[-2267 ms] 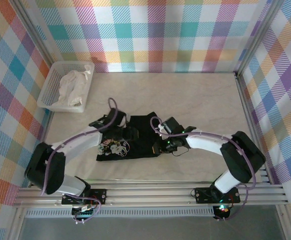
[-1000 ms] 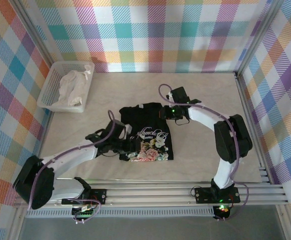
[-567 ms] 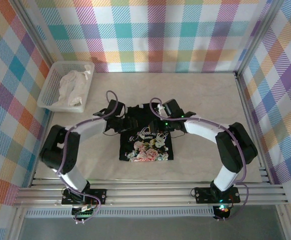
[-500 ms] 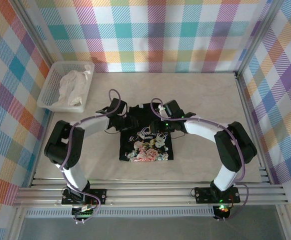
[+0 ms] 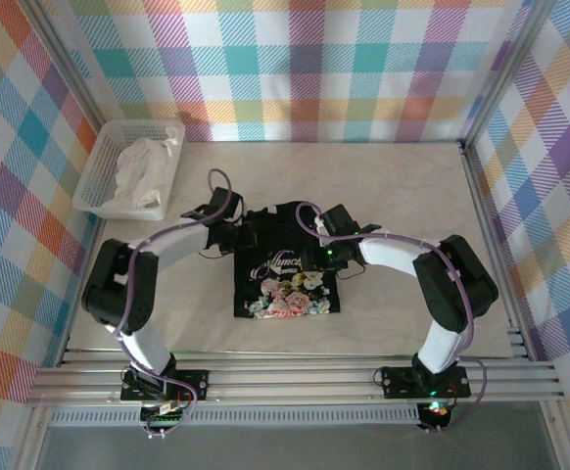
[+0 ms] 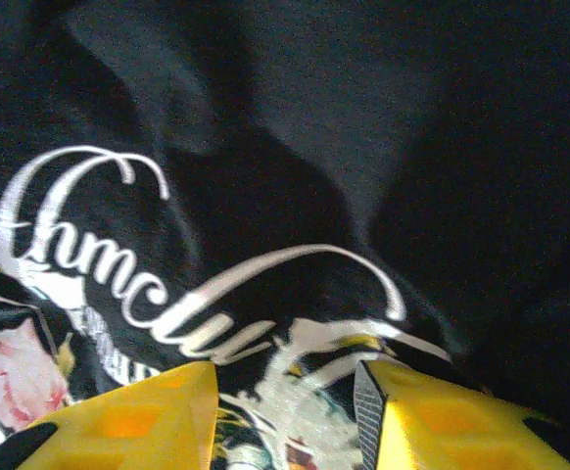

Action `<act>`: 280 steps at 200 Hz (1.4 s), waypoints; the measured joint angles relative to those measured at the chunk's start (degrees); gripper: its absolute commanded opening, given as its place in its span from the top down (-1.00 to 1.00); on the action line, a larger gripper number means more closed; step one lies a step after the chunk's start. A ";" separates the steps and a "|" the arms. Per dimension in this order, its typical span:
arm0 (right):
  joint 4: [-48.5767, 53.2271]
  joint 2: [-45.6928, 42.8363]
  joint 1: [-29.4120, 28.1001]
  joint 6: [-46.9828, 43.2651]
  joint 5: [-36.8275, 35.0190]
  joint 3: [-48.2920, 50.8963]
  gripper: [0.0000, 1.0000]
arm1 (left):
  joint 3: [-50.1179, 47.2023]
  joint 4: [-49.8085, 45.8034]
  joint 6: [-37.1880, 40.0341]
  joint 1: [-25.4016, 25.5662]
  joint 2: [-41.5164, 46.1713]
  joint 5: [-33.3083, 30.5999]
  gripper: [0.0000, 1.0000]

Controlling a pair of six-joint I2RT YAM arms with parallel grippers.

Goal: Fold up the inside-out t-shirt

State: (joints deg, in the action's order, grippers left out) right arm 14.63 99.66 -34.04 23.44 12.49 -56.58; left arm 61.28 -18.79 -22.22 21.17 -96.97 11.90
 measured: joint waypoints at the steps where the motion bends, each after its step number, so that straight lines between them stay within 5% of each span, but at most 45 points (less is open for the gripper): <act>1: 0.04 0.00 0.00 -0.02 -0.02 0.00 0.15 | 0.00 -0.15 0.02 -0.07 0.20 -0.07 1.00; 26: 1.07 0.00 0.00 -0.15 -0.50 0.00 0.15 | 0.17 -4.00 0.44 -2.05 4.83 -3.58 0.99; 84: 1.55 0.15 -0.20 -0.17 -0.46 0.00 0.14 | 1.27 -9.27 0.76 -2.51 0.15 -10.49 0.32; 137: 1.53 0.15 -0.50 -0.17 -0.22 0.00 0.14 | -9.70 -6.49 -1.86 -2.62 8.76 -3.87 0.00; 165: 1.51 0.15 -1.29 -0.20 0.17 -0.11 0.13 | -14.93 -3.56 -3.96 -2.62 10.16 0.22 0.09; 197: 1.84 0.42 -2.54 -0.35 0.15 -0.76 0.14 | -15.45 -0.85 -4.83 -2.62 8.33 1.86 0.79; 217: 2.80 0.92 -2.75 -0.39 -0.59 -0.98 0.15 | -15.06 -0.63 -4.74 -2.64 8.07 2.10 1.00; 280: 6.08 1.09 -2.97 -0.44 -2.86 -1.01 0.17 | -15.21 -8.50 -4.33 -4.24 19.19 0.07 0.94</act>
State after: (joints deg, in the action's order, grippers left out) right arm 20.71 100.75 -37.01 23.00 9.63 -57.58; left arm 46.06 -27.29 -26.55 16.93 -77.78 11.97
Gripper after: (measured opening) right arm 0.416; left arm 0.052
